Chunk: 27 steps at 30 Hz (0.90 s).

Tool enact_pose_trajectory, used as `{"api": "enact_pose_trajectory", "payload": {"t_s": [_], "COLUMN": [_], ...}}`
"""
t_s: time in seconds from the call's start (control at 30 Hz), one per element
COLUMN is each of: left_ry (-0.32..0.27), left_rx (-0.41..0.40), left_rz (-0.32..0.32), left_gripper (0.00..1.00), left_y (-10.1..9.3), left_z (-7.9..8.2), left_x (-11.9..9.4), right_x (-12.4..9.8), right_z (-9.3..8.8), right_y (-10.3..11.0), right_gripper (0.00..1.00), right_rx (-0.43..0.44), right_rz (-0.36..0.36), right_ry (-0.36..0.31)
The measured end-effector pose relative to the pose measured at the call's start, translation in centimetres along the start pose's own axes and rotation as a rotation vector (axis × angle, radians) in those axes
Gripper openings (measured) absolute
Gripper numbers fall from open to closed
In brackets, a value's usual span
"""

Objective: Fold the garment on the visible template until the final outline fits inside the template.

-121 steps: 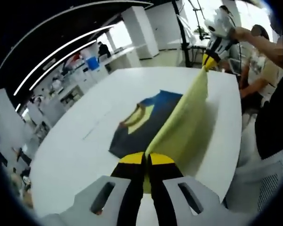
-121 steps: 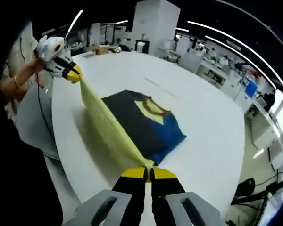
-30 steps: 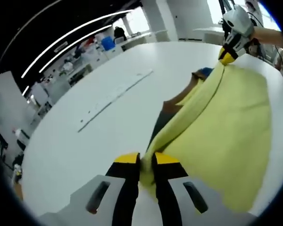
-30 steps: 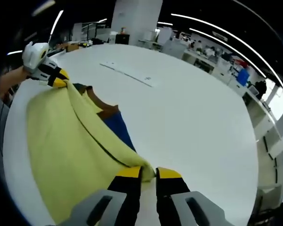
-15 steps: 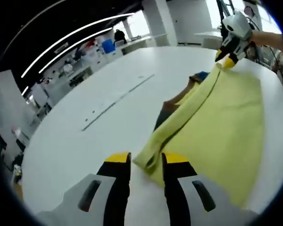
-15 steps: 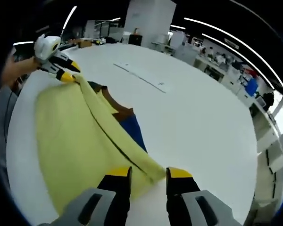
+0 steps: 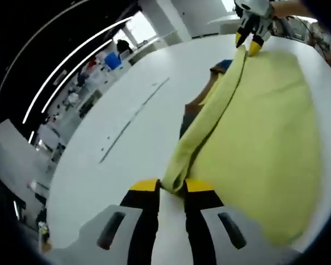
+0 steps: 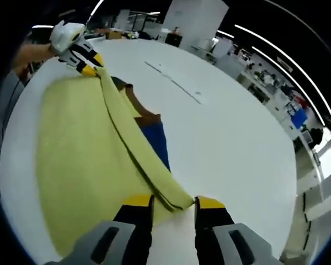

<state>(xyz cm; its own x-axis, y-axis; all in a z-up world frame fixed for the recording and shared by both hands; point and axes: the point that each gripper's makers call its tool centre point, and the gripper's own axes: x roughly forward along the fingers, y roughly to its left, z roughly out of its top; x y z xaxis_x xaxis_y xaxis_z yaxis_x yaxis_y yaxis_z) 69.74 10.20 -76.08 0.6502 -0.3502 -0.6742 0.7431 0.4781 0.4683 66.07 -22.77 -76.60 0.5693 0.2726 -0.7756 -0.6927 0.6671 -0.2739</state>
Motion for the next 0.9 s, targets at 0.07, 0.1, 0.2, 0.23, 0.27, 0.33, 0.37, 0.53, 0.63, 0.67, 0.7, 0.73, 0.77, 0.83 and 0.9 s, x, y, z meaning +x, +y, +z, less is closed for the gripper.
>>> {"api": "enact_pose_trajectory", "payload": {"t_s": [0.07, 0.1, 0.2, 0.23, 0.27, 0.33, 0.37, 0.53, 0.63, 0.67, 0.7, 0.73, 0.77, 0.83, 0.9], "left_ry": [0.003, 0.005, 0.008, -0.005, -0.006, -0.018, -0.024, -0.034, 0.002, -0.003, -0.005, -0.002, 0.0, 0.006, -0.015], "left_rx": [0.0, -0.008, -0.046, -0.073, -0.085, -0.106, -0.119, -0.248, -0.359, -0.392, -0.433, -0.462, -0.503, -0.544, -0.577], "left_rz": [0.005, 0.019, 0.032, 0.032, 0.035, 0.04, 0.044, 0.068, 0.083, 0.077, 0.085, 0.094, 0.097, 0.114, 0.111], "left_gripper": [0.07, 0.06, 0.04, 0.04, 0.04, 0.04, 0.04, 0.04, 0.04, 0.04, 0.04, 0.04, 0.04, 0.04, 0.05], "left_y": [0.2, 0.6, 1.1, 1.2, 1.3, 1.6, 1.7, 2.6, 2.7, 2.6, 2.7, 2.8, 2.9, 3.2, 3.3], "left_z": [0.1, 0.0, -0.1, 0.1, 0.1, 0.2, 0.3, 0.5, -0.2, -0.1, -0.1, -0.2, -0.3, -0.6, -0.5], "left_x": [0.2, 0.3, 0.3, 0.3, 0.3, 0.4, 0.4, 0.6, 1.1, 1.3, 1.5, 1.5, 1.6, 1.6, 1.4], "right_x": [0.2, 0.3, 0.4, 0.5, 0.6, 0.5, 0.4, 0.5, 1.0, 1.2, 1.3, 1.3, 1.3, 1.2, 1.0], "right_z": [0.1, 0.1, 0.2, 0.0, -0.1, 0.1, 0.3, 1.7, 1.5, 1.3, 1.4, 1.5, 1.6, 1.5, 1.4], "right_y": [0.0, 0.0, -0.2, -0.2, -0.2, -0.3, -0.6, -2.1, -2.6, -2.7, -2.9, -3.1, -3.3, -3.9, -4.1], "right_gripper": [0.2, 0.19, 0.13, 0.1, 0.09, 0.07, 0.03, 0.0, 0.0, 0.0, 0.0, 0.0, 0.0, 0.01, 0.0], "right_rx": [-0.007, -0.009, -0.018, -0.035, -0.038, -0.035, -0.037, 0.109, 0.143, 0.152, 0.208, 0.245, 0.29, 0.36, 0.449], "right_rz": [0.002, 0.004, -0.006, -0.014, -0.017, -0.028, -0.042, -0.092, -0.102, -0.105, -0.118, -0.124, -0.13, -0.145, -0.139], "right_ry": [-0.004, -0.006, -0.004, 0.008, 0.01, 0.006, 0.0, -0.071, -0.076, -0.069, -0.081, -0.094, -0.101, -0.113, -0.123]}}
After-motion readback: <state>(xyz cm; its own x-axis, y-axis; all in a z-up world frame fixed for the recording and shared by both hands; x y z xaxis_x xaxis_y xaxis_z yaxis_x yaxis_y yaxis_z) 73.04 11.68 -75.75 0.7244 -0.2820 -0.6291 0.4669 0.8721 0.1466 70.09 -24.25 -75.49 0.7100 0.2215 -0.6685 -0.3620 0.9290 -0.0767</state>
